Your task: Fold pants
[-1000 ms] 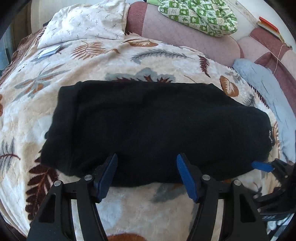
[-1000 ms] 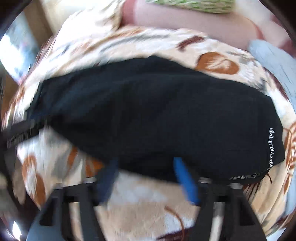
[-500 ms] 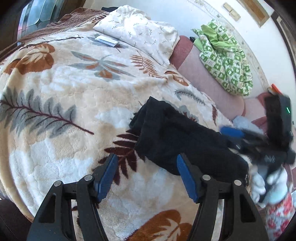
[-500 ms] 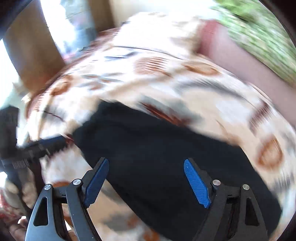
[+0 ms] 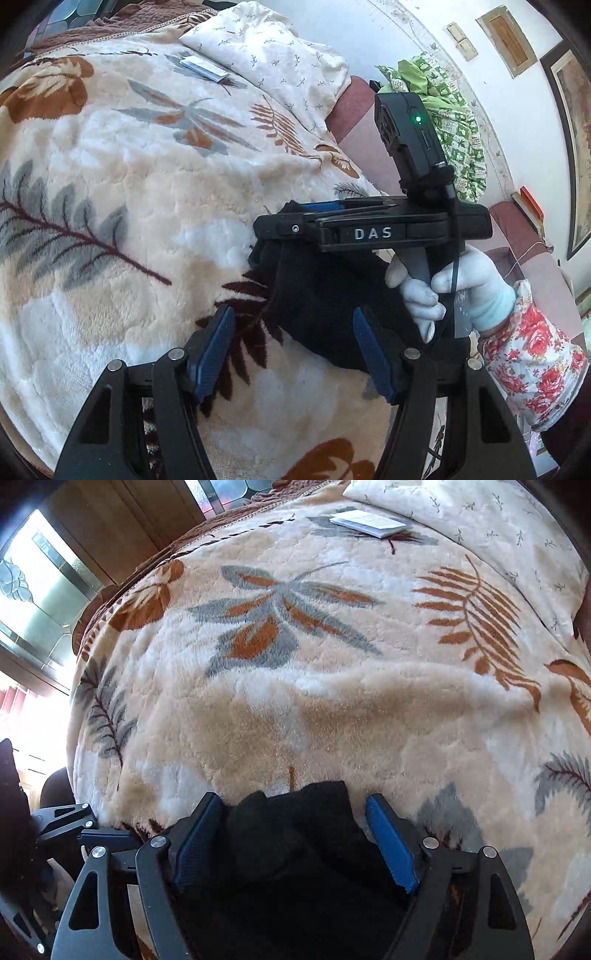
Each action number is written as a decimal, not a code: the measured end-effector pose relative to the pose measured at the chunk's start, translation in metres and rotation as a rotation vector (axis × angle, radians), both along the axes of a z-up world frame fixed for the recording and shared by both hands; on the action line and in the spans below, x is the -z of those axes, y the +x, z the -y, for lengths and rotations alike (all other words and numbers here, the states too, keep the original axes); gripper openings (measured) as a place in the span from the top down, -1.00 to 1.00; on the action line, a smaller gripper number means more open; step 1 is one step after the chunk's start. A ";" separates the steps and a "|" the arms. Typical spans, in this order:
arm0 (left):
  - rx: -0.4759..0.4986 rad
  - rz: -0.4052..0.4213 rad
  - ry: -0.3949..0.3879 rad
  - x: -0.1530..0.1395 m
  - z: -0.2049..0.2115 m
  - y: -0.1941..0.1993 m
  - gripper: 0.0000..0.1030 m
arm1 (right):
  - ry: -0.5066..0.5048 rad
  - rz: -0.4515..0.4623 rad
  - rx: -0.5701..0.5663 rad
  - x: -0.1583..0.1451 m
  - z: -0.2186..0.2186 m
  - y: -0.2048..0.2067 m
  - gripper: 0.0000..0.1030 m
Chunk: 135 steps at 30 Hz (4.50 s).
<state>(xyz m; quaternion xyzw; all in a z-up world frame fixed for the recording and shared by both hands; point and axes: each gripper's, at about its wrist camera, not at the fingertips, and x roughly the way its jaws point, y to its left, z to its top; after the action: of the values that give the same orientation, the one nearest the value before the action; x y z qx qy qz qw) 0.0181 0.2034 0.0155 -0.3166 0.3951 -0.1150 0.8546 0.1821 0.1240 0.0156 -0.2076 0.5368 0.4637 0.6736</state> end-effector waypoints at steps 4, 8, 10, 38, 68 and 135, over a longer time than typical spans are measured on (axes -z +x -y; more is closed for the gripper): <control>0.016 0.018 0.012 -0.007 0.002 0.012 -0.28 | 0.073 -0.070 0.055 -0.013 0.016 0.007 0.66; 0.032 0.041 0.072 -0.012 0.009 0.031 -0.34 | 0.114 -0.056 0.072 -0.027 0.024 0.002 0.68; 0.047 0.038 0.094 -0.009 0.013 0.041 -0.34 | 0.127 -0.048 0.074 -0.036 0.027 0.000 0.68; 0.256 0.097 -0.131 -0.051 0.109 0.071 0.55 | 0.205 0.044 0.309 -0.103 0.146 -0.003 0.68; 0.254 -0.148 0.135 -0.011 0.174 0.044 -0.11 | 0.383 -0.080 0.776 -0.054 0.307 -0.073 0.43; 0.439 -0.007 0.318 -0.079 0.239 0.009 -0.13 | 0.378 0.089 1.462 -0.021 0.504 -0.224 -0.20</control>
<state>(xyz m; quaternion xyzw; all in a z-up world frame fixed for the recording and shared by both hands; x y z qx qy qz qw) 0.0268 -0.0353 0.0944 -0.0857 0.4704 -0.2330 0.8468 -0.0422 -0.3802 0.0365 0.3017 0.4214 -0.0260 0.8548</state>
